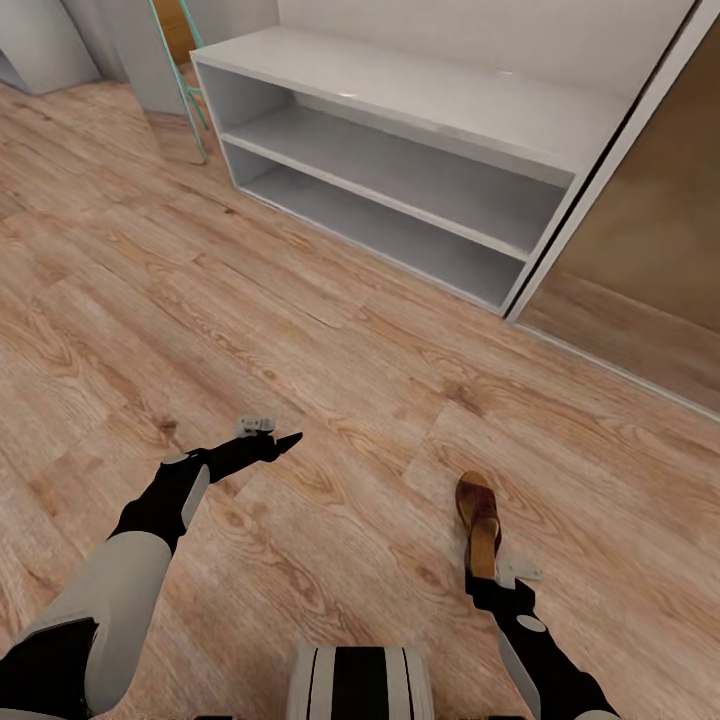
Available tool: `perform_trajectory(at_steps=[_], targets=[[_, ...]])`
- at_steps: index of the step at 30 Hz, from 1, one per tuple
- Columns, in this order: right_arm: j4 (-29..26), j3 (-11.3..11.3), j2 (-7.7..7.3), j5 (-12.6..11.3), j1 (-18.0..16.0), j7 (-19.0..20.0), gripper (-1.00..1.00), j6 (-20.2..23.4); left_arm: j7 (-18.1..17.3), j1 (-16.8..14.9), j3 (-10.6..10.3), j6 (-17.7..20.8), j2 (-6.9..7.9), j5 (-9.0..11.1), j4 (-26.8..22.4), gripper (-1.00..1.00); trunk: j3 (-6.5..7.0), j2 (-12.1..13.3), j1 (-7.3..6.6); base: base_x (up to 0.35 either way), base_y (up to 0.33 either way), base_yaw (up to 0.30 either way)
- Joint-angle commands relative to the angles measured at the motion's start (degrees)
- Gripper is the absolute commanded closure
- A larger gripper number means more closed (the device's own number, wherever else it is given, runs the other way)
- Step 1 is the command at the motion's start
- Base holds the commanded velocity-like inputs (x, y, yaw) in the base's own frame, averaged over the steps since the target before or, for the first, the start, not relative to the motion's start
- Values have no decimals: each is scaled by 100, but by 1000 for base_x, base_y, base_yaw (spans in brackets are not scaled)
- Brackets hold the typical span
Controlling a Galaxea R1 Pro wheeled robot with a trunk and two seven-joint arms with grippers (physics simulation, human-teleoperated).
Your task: Pick up the two gym shoes and the two sandals from the corridor floor and place them onto the hallstand (shoe rack) in the corridor, making sure they are on the rack and not on the floor. Arrange them so the two gym shoes are next to each other and the two sandals are next to each other.
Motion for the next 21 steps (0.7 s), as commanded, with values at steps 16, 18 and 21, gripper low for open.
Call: perform_trajectory(at_steps=[16, 18, 21], targets=[[-7, 11, -2, -51, -1, -18, -100, -7, -44, -6, 36, 43, -8, -40, -8, -100, -99, -4, 4, 0, 0, 51], [-7, 11, -2, -51, -1, -18, -100, -7, -44, -4, 36, 43, -7, -40, -8, -100, -123, -6, 6, 0, 0, 33], [-7, 11, -2, -51, -1, -17, -100, -7, -44, -4, 36, 43, -10, -40, -8, -100, -197, -10, 14, 0, 0, 107]])
